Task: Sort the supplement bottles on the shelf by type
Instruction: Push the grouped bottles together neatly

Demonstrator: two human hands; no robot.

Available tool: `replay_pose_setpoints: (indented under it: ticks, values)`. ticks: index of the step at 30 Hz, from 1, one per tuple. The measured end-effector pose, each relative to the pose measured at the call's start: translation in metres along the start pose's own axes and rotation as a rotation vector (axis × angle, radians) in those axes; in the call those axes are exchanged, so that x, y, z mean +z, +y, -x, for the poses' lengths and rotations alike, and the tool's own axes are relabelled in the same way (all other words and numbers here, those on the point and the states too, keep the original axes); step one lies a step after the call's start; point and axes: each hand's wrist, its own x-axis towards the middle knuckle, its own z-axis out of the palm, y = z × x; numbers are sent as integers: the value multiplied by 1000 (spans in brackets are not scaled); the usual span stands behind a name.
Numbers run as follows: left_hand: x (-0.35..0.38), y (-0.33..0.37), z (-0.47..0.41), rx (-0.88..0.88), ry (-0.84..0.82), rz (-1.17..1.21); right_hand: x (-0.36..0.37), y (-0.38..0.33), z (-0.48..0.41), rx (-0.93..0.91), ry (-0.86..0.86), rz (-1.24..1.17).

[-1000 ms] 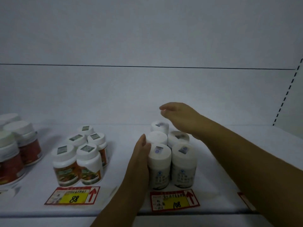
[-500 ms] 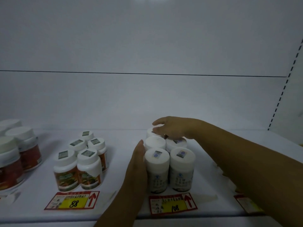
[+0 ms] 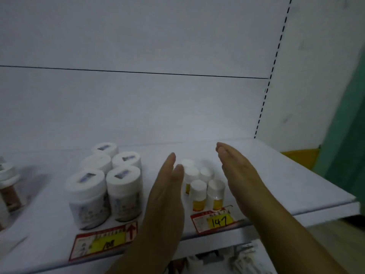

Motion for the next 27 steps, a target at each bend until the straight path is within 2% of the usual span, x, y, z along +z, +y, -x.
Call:
replay_pose_setpoints:
  ticks: [1, 2, 3, 5, 8, 13, 18, 24, 27]
  values:
    - [2, -2, -1, 18, -80, 75, 0, 7, 0, 21, -15, 10]
    - [12, 4, -14, -68, -126, 213, 1, 13, 0, 30, -41, 21]
    - [18, 14, -19, -78, -103, 96, 3, 16, -1, 35, -71, 21]
    - [28, 19, -25, -116, -46, 29, 9, 22, -4, 49, -106, -3]
    - [32, 10, -27, -160, -126, 82, 18, 24, -8, 89, -94, -47]
    - [39, 12, -23, -146, -108, 119, 23, 26, -12, 66, -77, -38]
    - [41, 19, -21, -211, -136, 200, 26, 29, -18, 57, -84, 48]
    - [36, 9, -23, -215, -166, 201, 22, 26, -21, 89, -148, -83]
    - [33, 5, -23, -179, -213, 170, 7, 22, -35, 107, -125, -40]
